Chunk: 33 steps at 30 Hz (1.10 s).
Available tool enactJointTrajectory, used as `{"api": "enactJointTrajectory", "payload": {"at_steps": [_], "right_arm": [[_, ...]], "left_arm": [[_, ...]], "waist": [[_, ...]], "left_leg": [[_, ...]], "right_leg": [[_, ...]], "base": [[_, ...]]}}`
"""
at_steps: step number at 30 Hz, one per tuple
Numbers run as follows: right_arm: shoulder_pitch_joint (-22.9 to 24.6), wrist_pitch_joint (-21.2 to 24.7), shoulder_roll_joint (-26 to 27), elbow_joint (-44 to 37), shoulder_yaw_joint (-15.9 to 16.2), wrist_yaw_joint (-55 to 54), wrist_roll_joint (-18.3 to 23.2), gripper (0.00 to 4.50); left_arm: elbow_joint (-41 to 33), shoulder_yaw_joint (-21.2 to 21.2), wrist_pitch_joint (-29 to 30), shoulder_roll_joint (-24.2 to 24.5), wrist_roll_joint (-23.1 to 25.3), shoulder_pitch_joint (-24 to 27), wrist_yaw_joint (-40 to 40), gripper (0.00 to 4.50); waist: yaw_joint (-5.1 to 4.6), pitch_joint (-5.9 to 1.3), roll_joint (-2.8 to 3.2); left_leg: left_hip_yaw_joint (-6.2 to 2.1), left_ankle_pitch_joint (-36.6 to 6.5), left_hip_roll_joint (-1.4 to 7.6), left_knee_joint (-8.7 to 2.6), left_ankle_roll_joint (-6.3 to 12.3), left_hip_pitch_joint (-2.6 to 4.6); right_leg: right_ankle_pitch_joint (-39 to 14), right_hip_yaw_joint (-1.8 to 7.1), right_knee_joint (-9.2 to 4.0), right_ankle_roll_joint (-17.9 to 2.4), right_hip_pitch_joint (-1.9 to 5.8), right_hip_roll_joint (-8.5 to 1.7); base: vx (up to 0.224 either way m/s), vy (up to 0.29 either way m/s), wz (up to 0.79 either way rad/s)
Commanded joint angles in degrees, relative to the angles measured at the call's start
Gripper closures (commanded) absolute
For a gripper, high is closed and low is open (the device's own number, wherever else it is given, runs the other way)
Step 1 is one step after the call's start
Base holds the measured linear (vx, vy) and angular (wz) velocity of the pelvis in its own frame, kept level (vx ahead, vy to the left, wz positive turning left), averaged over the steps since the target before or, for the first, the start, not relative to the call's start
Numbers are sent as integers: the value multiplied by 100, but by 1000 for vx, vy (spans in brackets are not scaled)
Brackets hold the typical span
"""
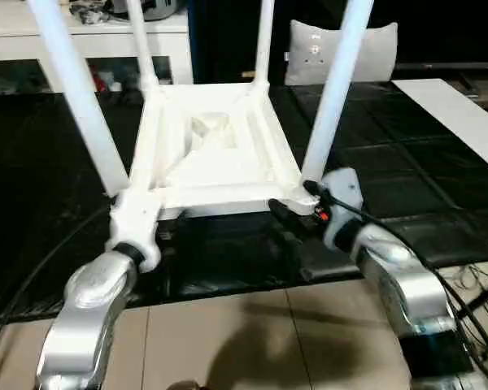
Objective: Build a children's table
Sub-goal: Rotate leg to tighten, then rotate table base
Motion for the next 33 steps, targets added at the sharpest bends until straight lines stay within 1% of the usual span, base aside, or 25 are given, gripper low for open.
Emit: {"api": "enactJointTrajectory", "payload": {"at_steps": [1, 5, 6, 8, 9, 11, 12, 13, 14, 15, 17, 18, 19, 20, 21, 23, 24, 25, 26, 27, 28, 29, 30, 31, 33], "right_arm": [[-165, -111, 9, 240, -93, -42, -55, 0], [-497, -430, 27, 778, -335, 75, 111, 0], [-597, -534, 2, 963, -372, 108, 133, 0], [-772, -774, -52, 1302, -432, 174, 151, 0], [-889, -879, -76, 1524, -496, 135, 151, 0], [-1142, -1057, -169, 2009, -622, -115, 46, 0], [-1194, -1092, -194, 2109, -648, -220, 0, 0], [-1220, -1121, -195, 2163, -675, -261, -10, 0], [-1247, -1158, -190, 2224, -707, -304, -19, 0], [-1208, -1162, -169, 2161, -690, -242, -12, 0], [-1129, -1153, -140, 2054, -630, -125, -2, 0], [-1043, -1170, -106, 1969, -553, -19, 1, 0], [-992, -1183, -72, 1940, -515, 9, 7, 0], [-969, -1193, -50, 1934, -498, 17, 9, 0], [-950, -1231, -29, 1964, -473, 9, 8, 0], [-904, -1268, 16, 1995, -429, -38, -3, 0], [-864, -1276, 48, 2001, -398, -64, -9, 0], [-829, -1276, 73, 1998, -375, -81, -15, 0], [-813, -1272, 84, 1991, -363, -66, -19, 0], [-783, -1245, 105, 1975, -339, -38, -25, 0], [-772, -1228, 114, 1972, -324, -30, -31, 0], [-764, -1216, 120, 1969, -313, -25, -36, 0], [-731, -1150, 146, 1954, -259, 17, -67, 0], [-723, -1125, 152, 1951, -237, 33, -77, 0], [-701, -973, 150, 1938, -148, 69, -126, 0]], "left_arm": [[-148, 114, -101, -27, -31, 136, 83, 151], [-30, 515, -234, -218, -78, 134, 511, 121], [22, 610, -310, -253, -69, 103, 652, 114], [85, 758, -366, -308, -70, 57, 838, 114], [97, 805, -389, -328, -96, 48, 872, 114], [121, 779, -361, -268, -132, 35, 770, 114], [169, 758, -399, -224, -142, 1, 705, 114], [218, 740, -429, -189, -144, -40, 662, 99], [281, 722, -472, -145, -146, -90, 611, 99], [493, 732, -526, -55, -188, -260, 523, 78], [729, 750, -558, 44, -228, -428, 441, 65], [984, 764, -666, 142, -226, -593, 391, 56], [1106, 788, -714, 170, -319, -697, 275, 56], [1162, 804, -737, 178, -392, -753, 193, 45], [1222, 827, -746, 178, -510, -829, 73, 36], [1354, 838, -787, 231, -661, -962, -152, 36], [1484, 832, -815, 288, -706, -1061, -266, 36], [1599, 823, -837, 339, -721, -1140, -339, 36], [1700, 823, -875, 365, -728, -1204, -364, 36], [1903, 820, -952, 407, -750, -1343, -429, 36], [2002, 822, -997, 420, -767, -1416, -467, 36], [2071, 823, -1029, 429, -779, -1468, -494, 36], [2399, 824, -1187, 460, -873, -1707, -671, 36], [2501, 820, -1230, 466, -906, -1788, -743, 36], [2892, 772, -1392, 493, -1021, -2092, -1051, 36]], "waist": [[10, -272, -9], [-3, -277, -9], [1, -273, -27], [10, -272, -19], [-2, -278, -43], [3, -276, -59], [14, -281, -48], [24, -277, -44], [30, -277, -39], [43, -277, -43], [62, -287, -39], [66, -287, -44], [73, -290, -16], [64, -295, -22], [70, -301, 23], [63, -307, -6], [55, -303, 5], [49, -303, -15], [46, -301, -4], [36, -291, -63], [49, -296, -37], [43, -289, -37], [44, -294, -32], [38, -297, -52], [38, -305, -43]], "left_leg": [[-304, -876, 499, -535, 88, 44], [-300, -942, 504, -535, 69, 42], [-301, -957, 504, -536, 71, 44], [-299, -882, 503, -530, 101, 43], [-301, -862, 502, -528, 110, 31], [-294, -842, 504, -529, 100, 41], [-284, -836, 513, -527, 73, 71], [-282, -846, 512, -527, 60, 74], [-281, -866, 504, -533, 43, 70], [-274, -889, 493, -535, 41, 80], [-282, -868, 491, -539, 38, 80], [-294, -832, 501, -549, 48, 62], [-296, -843, 504, -545, 43, 64], [-292, -847, 503, -546, 27, 74], [-301, -847, 514, -546, 0, 67], [-298, -851, 520, -548, -29, 70], [-288, -872, 509, -550, -33, 66], [-286, -861, 501, -549, -24, 63], [-286, -886, 501, -552, -38, 74], [-273, -888, 494, -556, -7, 76], [-279, -884, 499, -553, -14, 87], [-282, -860, 507, -561, -4, 78], [-280, -853, 508, -559, -12, 86], [-283, -820, 509, -562, -2, 79], [-285, -738, 516, -566, -16, 75]], "right_leg": [[-987, 457, -570, -899, 169, -648], [-895, 449, -562, -998, 168, -647], [-874, 448, -563, -1016, 174, -647], [-764, 448, -558, -1021, 173, -642], [-732, 439, -540, -1072, 186, -655], [-780, 434, -545, -1098, 177, -656], [-764, 434, -548, -1097, 156, -642], [-756, 436, -549, -1084, 144, -636], [-727, 436, -542, -1052, 150, -632], [-707, 441, -550, -1008, 135, -623], [-629, 444, -533, -980, 148, -635], [-552, 443, -524, -985, 162, -648], [-530, 444, -521, -987, 160, -655], [-472, 445, -520, -1001, 157, -652], [-395, 445, -502, -1055, 164, -671], [-315, 443, -493, -1115, 171, -673], [-328, 446, -495, -1130, 163, -664], [-329, 447, -502, -1123, 168, -661], [-371, 447, -497, -1117, 167, -664], [-444, 454, -525, -1089, 168, -664], [-467, 455, -511, -1093, 168, -674], [-497, 453, -518, -1093, 168, -679], [-516, 454, -523, -1081, 164, -676], [-487, 455, -519, -1082, 173, -679], [-360, 454, -495, -1111, 178, -686]], "base": [[0, 0, 0], [0, 0, 0], [0, 0, 0], [0, 0, 0], [0, 0, 0], [0, 0, 0], [0, 0, 0], [0, 0, 0], [0, 0, 0], [0, 0, 0], [0, 0, 0], [0, 0, 0], [0, 0, 0], [0, 0, 0], [0, 0, 0], [0, 0, 0], [0, 0, 0], [0, 0, 0], [0, 0, 0], [0, 0, 0], [0, 0, 0], [0, 0, 0], [0, 0, 0], [0, 0, 0], [0, 0, 0]]}}
